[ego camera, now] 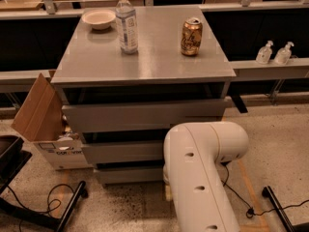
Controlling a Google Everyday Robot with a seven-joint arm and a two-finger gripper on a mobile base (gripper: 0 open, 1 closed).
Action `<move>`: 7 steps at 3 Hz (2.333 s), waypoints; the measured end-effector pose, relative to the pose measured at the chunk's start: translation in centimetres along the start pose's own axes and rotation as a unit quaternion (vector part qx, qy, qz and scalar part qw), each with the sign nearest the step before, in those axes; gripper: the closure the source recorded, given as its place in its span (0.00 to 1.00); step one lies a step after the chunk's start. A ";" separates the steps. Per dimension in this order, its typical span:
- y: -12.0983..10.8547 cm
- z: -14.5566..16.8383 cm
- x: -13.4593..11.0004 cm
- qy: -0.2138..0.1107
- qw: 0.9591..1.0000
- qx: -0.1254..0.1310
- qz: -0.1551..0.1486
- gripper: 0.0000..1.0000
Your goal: Open bottom drawer
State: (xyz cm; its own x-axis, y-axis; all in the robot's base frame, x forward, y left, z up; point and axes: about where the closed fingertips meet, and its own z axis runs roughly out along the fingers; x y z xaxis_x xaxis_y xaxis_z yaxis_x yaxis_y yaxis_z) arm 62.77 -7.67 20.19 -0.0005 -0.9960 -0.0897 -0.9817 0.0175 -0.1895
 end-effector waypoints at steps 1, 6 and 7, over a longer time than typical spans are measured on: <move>-0.9 1.1 -0.2 -0.007 1.000 -0.004 0.009 0.15; -0.4 0.8 0.3 -0.029 0.999 -0.014 0.033 1.00; 0.4 0.1 0.5 -0.034 0.999 -0.013 0.038 1.00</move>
Offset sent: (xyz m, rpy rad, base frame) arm 0.0456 0.0055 -0.0179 0.0606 0.0249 -0.0318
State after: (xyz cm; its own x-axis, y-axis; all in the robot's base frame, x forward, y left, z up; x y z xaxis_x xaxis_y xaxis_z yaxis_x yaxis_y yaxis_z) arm 62.39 -8.12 19.98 -0.0627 -0.9836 -0.1692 -0.9839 0.0893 -0.1545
